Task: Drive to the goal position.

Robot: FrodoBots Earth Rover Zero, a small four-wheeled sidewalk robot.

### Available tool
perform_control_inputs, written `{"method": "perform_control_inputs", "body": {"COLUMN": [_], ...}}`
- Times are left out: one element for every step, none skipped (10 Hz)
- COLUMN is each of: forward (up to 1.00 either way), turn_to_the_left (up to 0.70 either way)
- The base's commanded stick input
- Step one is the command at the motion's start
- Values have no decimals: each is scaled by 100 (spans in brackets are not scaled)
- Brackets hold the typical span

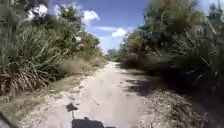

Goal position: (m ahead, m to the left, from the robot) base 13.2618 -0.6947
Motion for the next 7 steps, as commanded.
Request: {"method": "perform_control_inputs", "body": {"forward": [85, 85, 85, 85, 85, 85, 85], "turn_to_the_left": [0, 0, 0, 0, 0, 0, 0]}}
